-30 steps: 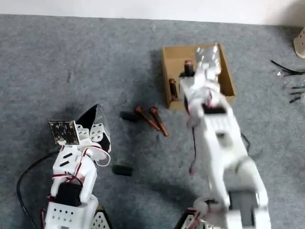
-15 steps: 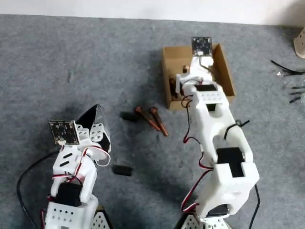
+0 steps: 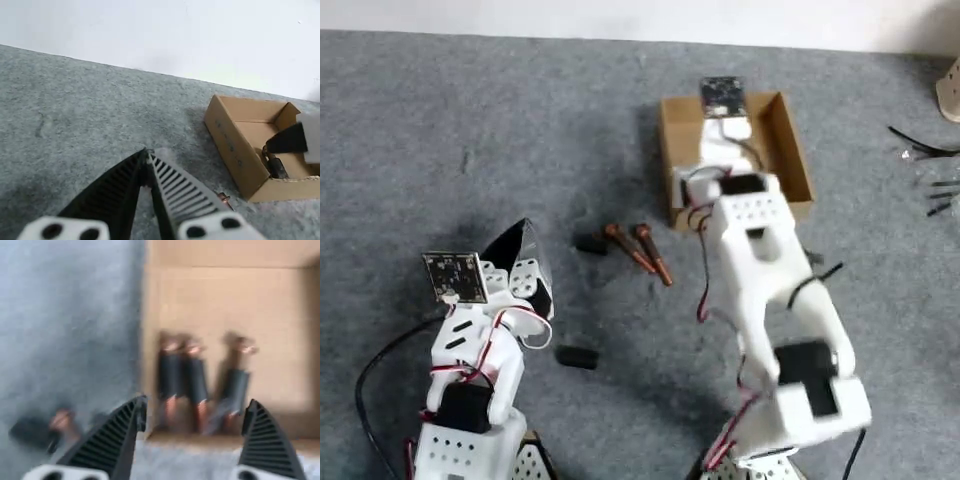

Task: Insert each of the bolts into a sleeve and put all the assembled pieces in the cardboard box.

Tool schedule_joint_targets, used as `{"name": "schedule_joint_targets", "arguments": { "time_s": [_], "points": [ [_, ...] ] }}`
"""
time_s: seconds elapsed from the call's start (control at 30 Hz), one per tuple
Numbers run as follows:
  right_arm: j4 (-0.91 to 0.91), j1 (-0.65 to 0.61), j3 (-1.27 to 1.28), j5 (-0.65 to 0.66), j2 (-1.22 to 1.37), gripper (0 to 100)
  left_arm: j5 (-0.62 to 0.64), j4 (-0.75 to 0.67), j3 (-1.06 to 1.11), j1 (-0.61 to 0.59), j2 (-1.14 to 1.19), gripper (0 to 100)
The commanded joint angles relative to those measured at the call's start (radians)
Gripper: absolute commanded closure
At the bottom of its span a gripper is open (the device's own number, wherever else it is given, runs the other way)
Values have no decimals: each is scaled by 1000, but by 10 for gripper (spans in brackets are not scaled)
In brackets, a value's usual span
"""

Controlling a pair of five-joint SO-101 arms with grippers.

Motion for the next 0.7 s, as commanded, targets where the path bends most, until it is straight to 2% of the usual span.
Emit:
{"name": "schedule_joint_targets", "arguments": {
  "time_s": [0.0,0.1,0.27,0.43,0.67],
  "points": [
    [8,-84,125,58,-186,728,-12,-2,21,-27,-7,989],
    [4,-176,252,130,-289,728,-11,-2,21,-67,-7,989],
    [-110,-298,449,192,-375,728,-11,-3,21,-81,-8,989],
    [-199,-309,549,201,-378,728,-11,-3,21,-82,-8,989],
    [-249,-246,561,201,-354,728,-11,-3,21,-79,-8,989]
  ]
}}
